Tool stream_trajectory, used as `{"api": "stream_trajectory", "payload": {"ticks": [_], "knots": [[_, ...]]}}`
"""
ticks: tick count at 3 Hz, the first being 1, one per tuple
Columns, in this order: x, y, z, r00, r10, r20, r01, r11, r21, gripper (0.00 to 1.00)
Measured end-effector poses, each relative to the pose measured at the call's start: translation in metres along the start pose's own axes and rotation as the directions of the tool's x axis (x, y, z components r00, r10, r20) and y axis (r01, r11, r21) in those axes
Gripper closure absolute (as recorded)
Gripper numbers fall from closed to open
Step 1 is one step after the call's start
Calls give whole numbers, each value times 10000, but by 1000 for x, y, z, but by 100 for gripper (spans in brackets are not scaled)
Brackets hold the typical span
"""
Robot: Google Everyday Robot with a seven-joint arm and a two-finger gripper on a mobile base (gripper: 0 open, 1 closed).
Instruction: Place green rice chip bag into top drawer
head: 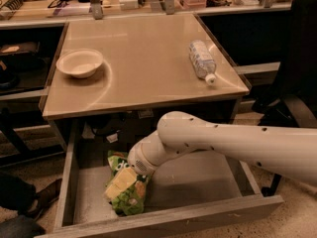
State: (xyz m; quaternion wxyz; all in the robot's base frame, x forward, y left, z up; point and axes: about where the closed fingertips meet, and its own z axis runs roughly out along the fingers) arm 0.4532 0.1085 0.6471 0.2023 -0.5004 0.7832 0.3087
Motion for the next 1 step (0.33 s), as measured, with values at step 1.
{"api": "stream_trajectory", "payload": {"ticks": [1], "knots": [[0, 0, 0, 10000, 0, 0, 0, 10000, 0, 0]]}}
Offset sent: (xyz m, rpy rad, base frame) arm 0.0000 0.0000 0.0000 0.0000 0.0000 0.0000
